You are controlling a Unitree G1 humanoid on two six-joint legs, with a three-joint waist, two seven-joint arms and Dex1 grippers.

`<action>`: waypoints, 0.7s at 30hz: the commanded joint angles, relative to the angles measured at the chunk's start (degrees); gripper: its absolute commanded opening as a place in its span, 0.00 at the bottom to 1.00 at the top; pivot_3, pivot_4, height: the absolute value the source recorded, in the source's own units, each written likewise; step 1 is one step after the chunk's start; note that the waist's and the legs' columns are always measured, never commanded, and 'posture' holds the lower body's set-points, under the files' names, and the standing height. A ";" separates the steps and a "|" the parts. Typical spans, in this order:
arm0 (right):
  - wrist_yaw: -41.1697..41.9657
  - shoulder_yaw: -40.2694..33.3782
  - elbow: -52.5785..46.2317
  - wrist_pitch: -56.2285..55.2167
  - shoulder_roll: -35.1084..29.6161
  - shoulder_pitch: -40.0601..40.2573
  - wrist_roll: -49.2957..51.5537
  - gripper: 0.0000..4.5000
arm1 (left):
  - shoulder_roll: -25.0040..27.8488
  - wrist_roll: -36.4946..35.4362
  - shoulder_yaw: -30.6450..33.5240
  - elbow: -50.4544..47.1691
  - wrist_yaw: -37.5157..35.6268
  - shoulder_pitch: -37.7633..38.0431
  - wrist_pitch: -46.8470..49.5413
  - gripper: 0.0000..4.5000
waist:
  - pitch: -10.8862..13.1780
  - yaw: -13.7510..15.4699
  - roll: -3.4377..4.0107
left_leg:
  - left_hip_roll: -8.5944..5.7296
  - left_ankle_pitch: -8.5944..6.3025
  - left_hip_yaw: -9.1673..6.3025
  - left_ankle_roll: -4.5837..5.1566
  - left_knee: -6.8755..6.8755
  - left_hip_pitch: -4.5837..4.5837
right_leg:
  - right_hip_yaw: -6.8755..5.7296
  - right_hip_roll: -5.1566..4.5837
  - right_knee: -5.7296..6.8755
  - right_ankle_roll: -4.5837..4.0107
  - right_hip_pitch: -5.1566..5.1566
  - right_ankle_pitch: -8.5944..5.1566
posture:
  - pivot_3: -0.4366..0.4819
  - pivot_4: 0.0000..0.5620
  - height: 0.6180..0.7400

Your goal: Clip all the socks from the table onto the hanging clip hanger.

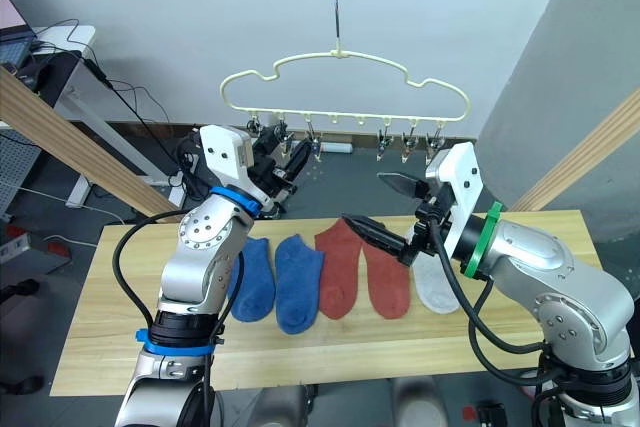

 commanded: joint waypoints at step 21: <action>-1.08 0.02 -3.05 -2.91 -0.17 -1.69 1.60 1.00 | 0.10 3.93 -1.07 -1.24 -0.07 -0.48 -5.79 0.35 | 0.00 -0.09 0.00 | 0.00 0.00 0.00 0.00 0.01 0.00 | 0.00 0.00 0.01 0.00 0.00 0.00 | 0.25 0.54 1.00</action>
